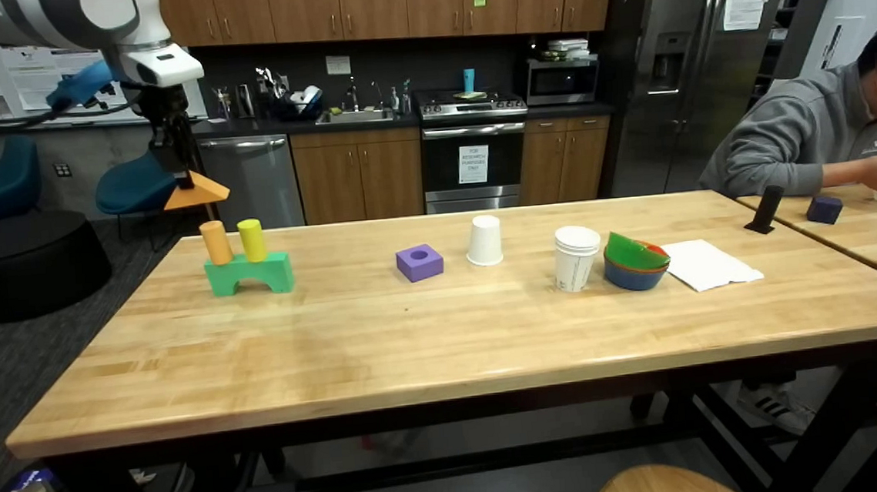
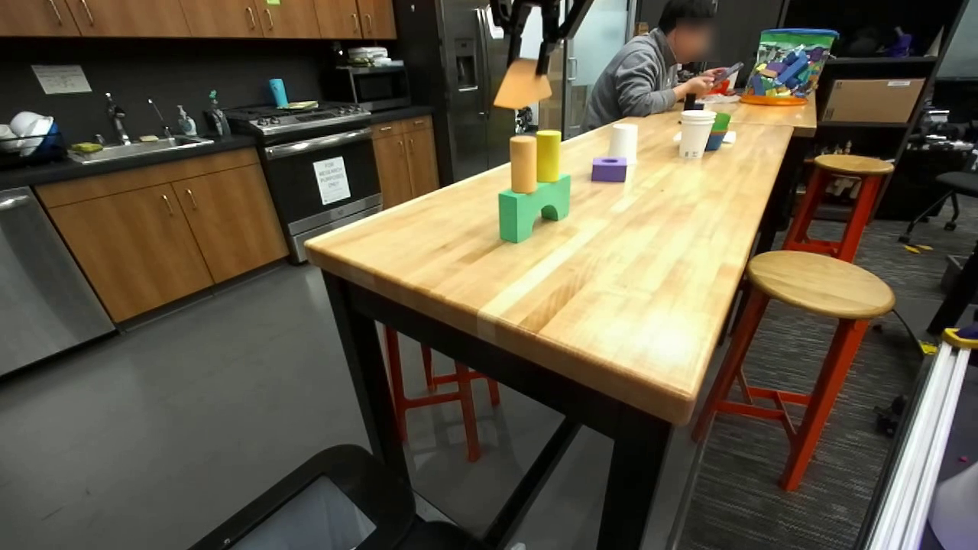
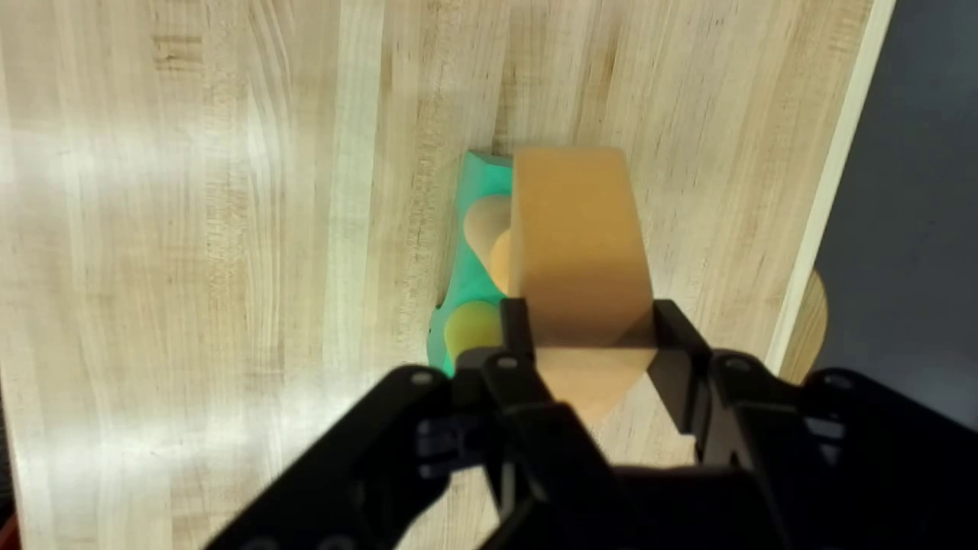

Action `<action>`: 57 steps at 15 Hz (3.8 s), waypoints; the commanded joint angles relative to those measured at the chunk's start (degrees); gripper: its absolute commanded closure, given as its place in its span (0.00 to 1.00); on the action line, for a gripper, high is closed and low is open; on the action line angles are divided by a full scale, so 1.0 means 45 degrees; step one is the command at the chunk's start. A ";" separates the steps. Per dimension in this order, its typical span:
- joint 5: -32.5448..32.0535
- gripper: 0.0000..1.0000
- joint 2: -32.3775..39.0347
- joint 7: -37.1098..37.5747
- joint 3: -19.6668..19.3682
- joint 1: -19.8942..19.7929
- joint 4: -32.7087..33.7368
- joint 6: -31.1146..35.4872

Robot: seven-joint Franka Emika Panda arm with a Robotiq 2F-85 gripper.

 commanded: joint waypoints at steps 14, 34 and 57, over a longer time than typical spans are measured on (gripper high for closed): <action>0.0003 0.84 0.0269 0.0285 -0.0456 0.0007 0.0001 0.0135; 0.0027 0.84 0.0668 0.2603 -0.0588 0.0059 -0.0074 0.1516; 0.0198 0.84 0.0566 0.2671 -0.0728 0.0012 -0.0496 0.1358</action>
